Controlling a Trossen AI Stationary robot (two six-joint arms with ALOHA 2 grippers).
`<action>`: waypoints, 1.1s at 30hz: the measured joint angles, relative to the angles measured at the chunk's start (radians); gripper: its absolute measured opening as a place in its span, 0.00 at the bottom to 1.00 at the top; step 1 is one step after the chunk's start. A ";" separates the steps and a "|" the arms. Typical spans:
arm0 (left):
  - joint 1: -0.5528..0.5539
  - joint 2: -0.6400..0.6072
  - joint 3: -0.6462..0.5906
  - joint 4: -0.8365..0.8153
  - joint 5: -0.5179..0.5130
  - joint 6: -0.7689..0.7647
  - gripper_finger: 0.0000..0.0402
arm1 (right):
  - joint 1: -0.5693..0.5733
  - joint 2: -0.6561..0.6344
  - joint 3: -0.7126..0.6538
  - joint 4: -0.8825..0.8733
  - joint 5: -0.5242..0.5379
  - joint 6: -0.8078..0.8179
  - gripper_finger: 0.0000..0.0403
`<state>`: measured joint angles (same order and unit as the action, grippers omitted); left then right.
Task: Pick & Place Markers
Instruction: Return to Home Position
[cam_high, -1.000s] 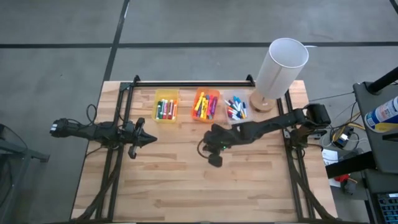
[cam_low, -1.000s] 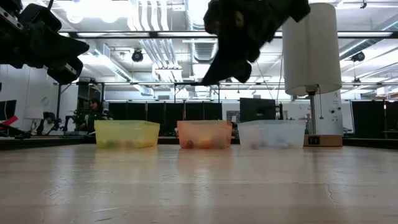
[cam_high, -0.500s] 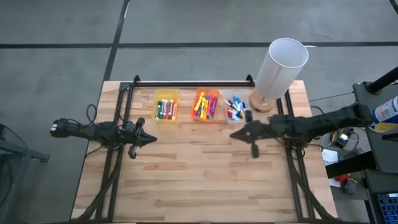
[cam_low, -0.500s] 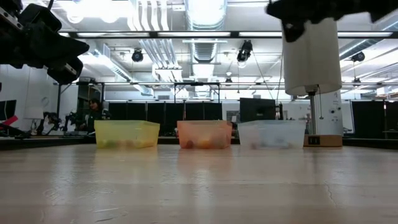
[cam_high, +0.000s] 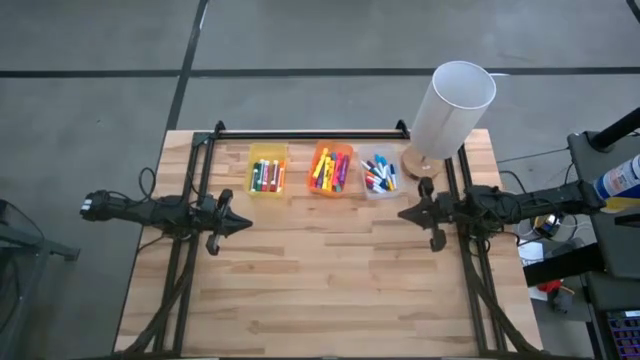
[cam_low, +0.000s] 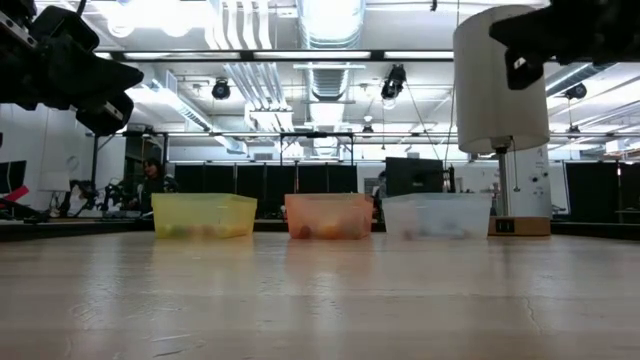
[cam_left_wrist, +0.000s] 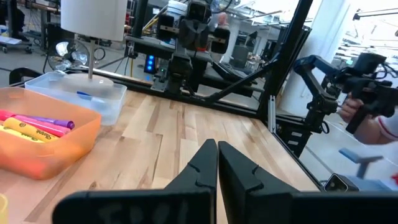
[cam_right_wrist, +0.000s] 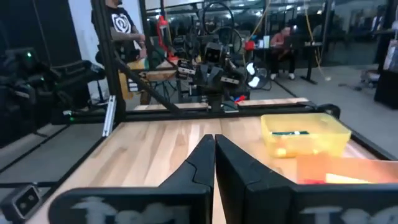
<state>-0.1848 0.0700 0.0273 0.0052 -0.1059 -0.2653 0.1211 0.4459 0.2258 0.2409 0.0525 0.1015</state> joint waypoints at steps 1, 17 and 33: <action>0.000 0.000 0.000 0.000 0.000 0.000 0.02 | 0.000 -0.016 -0.014 0.000 0.000 -0.013 0.02; 0.000 0.000 0.000 0.000 0.000 0.000 0.02 | 0.000 -0.050 -0.201 0.000 0.000 -0.026 0.02; 0.000 0.000 0.000 0.000 0.000 0.000 0.02 | 0.000 -0.049 -0.217 -0.185 0.000 -0.025 0.02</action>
<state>-0.1848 0.0699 0.0273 0.0055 -0.1060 -0.2652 0.1215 0.3965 0.0090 0.0563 0.0529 0.0761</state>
